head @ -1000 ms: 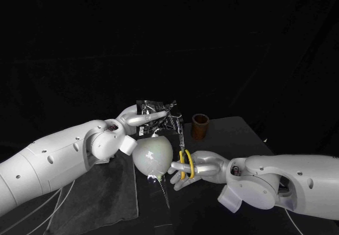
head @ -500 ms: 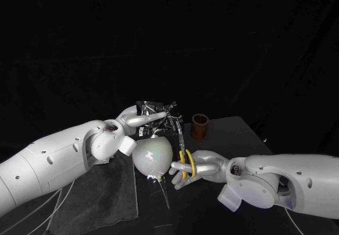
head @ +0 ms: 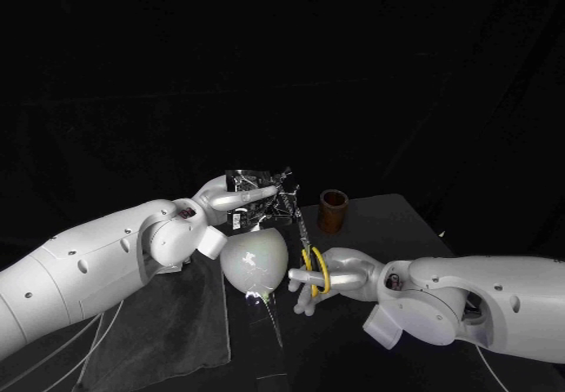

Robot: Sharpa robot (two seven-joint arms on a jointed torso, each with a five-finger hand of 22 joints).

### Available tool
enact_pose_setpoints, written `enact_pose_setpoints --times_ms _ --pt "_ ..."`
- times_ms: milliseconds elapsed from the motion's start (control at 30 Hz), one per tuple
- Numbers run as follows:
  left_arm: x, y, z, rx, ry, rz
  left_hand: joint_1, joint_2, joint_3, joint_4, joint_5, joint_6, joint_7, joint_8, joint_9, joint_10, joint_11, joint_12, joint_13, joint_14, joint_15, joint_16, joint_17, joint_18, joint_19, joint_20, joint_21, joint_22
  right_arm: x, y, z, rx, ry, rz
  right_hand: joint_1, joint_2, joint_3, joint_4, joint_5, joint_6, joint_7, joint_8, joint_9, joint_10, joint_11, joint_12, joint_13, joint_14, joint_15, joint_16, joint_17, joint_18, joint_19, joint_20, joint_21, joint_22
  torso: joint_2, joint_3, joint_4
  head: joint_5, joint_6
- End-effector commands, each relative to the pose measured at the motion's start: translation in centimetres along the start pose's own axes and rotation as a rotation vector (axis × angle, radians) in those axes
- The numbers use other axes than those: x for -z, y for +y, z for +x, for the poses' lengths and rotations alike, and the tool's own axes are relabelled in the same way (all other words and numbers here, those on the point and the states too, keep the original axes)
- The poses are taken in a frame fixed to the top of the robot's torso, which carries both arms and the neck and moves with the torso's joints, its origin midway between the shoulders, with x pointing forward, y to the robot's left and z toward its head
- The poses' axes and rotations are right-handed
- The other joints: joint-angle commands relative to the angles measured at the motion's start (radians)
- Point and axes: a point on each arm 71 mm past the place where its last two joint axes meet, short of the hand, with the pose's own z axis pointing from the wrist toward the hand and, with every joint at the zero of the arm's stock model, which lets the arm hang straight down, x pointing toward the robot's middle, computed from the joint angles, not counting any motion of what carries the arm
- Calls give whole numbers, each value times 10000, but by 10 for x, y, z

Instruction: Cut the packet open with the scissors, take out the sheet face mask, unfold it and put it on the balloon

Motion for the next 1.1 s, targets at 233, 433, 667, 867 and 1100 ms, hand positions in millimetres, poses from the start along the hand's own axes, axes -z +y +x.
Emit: enact_pose_setpoints --times_ms 233,433,667,867,1100 --pt "-1 -1 3 1 303 22 -6 66 89 -150 35 4 -54 60 48 76 -24 56 16 -19 -67 68 17 197 -1 -51 46 18 0 3 -2 218 -13 -332 128 109 -566 28 -47 -300 240 -304 -11 -520 227 -440 38 -383 -15 -196 -43 71 -116 96 -96 -100 -3 -1 1 -11 46" --pt "0 0 2 -7 253 16 -9 68 89 -153 34 4 -53 62 50 81 -25 58 16 -15 -69 72 19 197 0 -53 53 23 0 4 -2 263 11 -377 209 226 -987 1 -43 -874 641 -788 -139 -1365 618 -1156 -220 -1408 384 -837 -374 58 -595 377 -393 -283 3 3 9 -33 64" --pt "0 0 3 -18 280 -7 -8 72 93 -161 35 6 -52 63 52 89 -27 62 16 -9 -72 76 21 197 1 -57 63 29 -1 3 -1 423 188 -354 178 69 -1129 79 -33 -2015 1225 -1561 -455 -2898 1258 -2252 -944 -3165 976 -1743 -1052 -123 -1349 662 -727 -552 -5 2 -2 -14 56" --pt "0 0 3 -32 342 -34 -11 84 100 -184 35 4 -49 64 58 122 -32 80 21 12 -81 96 32 196 4 -69 99 51 -1 4 0 565 265 -349 -165 -641 -73 154 -54 -2557 1379 -1836 -621 -3451 1501 -2756 -1251 -4051 1231 -1924 -1495 -371 -1548 649 -665 -669 -3 7 -5 -9 60" --pt "0 0 5 -75 561 -74 -21 95 103 -201 34 8 -53 68 66 155 -38 100 27 30 -87 114 44 194 5 -78 131 72 -3 5 -2 698 325 -343 -357 -894 456 145 -39 -2585 1443 -1821 -664 -3442 1501 -2854 -1245 -4125 1263 -1784 -1645 -390 -1540 637 -636 -701 2 8 -5 5 49"
